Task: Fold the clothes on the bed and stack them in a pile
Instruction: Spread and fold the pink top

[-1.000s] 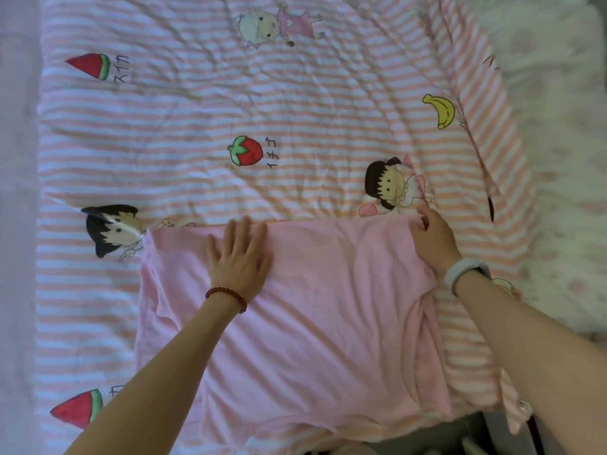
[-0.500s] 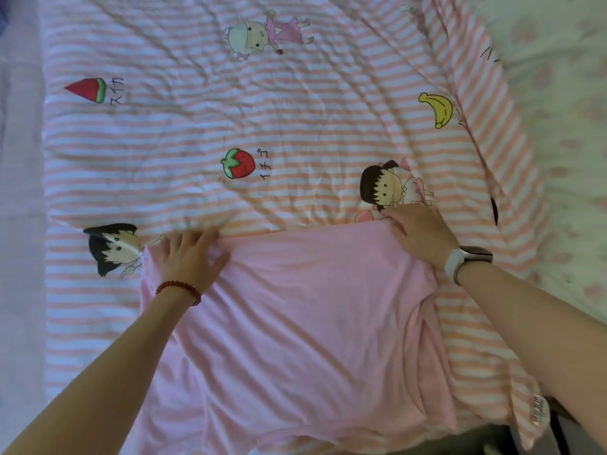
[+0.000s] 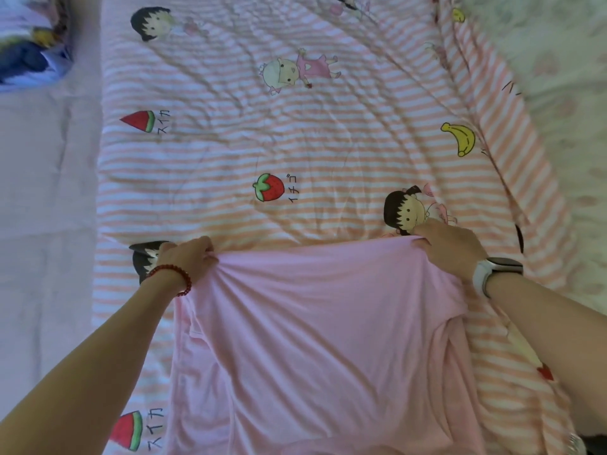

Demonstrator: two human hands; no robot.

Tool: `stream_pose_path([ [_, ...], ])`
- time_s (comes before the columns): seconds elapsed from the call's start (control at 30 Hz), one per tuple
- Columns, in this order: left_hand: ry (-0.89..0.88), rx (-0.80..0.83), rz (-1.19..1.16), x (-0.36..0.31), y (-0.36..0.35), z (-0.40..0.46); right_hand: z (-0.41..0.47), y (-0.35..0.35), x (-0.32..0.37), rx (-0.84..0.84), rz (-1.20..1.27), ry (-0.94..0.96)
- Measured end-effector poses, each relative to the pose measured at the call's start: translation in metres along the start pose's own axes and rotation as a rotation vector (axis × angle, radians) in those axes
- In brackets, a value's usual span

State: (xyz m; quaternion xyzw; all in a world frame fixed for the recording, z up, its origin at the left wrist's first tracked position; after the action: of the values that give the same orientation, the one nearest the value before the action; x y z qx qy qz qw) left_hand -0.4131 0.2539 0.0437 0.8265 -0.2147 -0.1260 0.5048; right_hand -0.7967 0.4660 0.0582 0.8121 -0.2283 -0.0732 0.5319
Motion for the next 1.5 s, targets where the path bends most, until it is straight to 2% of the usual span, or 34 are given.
stream_pose_path([
  [0.13, 0.031, -0.238, -0.088, -0.004, 0.043, 0.006, 0.013, 0.04, 0.002, -0.207, -0.16, 0.003],
  [0.27, 0.062, -0.579, -0.174, -0.014, 0.111, 0.018, 0.032, 0.097, 0.002, -0.47, 0.019, -0.084],
  [0.4, 0.051, -0.723, -0.212, -0.023, 0.148, 0.02, 0.026, 0.128, 0.007, -0.661, 0.081, -0.045],
  [0.5, -0.09, -0.772, -0.198, -0.027, 0.14, -0.001, -0.004, 0.119, 0.015, -0.732, 0.074, 0.07],
  [0.67, -0.284, -0.77, -0.19, -0.022, 0.084, -0.06, -0.076, 0.068, 0.02, -0.75, 0.041, 0.232],
  [0.87, -0.298, -0.613, -0.128, -0.009, 0.003, -0.113, -0.138, -0.004, 0.022, -0.616, 0.049, 0.275],
  [0.97, -0.289, -0.554, -0.106, -0.012, -0.019, -0.125, -0.151, -0.033, 0.019, -0.481, 0.075, 0.222],
  [1.17, -0.208, -0.409, -0.087, -0.006, -0.04, -0.13, -0.161, -0.059, 0.014, -0.409, -0.004, 0.161],
  [1.27, -0.085, -0.272, -0.135, -0.004, -0.046, -0.129, -0.164, -0.064, 0.016, -0.315, 0.03, 0.077],
  [1.33, -0.024, -0.289, -0.191, -0.011, -0.041, -0.13, -0.16, -0.059, 0.018, -0.327, 0.048, 0.033],
  [1.43, -0.064, -0.397, -0.199, -0.048, -0.028, -0.122, -0.142, -0.043, 0.024, -0.426, 0.073, -0.029],
  [1.5, -0.091, -0.395, -0.2, -0.082, -0.024, -0.112, -0.122, -0.036, 0.029, -0.413, 0.076, -0.072],
])
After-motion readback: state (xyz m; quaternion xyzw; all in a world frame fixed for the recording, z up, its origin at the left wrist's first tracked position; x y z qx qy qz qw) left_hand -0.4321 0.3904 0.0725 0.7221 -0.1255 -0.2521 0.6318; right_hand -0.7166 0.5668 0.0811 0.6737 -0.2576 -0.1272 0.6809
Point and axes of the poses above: each hand's wrist, its own z-axis towards the middle knuckle, its own y-axis out of the back of the hand, x = y × z, the point moved 5 cm from there along z, towards the middle knuckle, and after that the axes turned 3 degrees about -x, right-handed, at the moved point
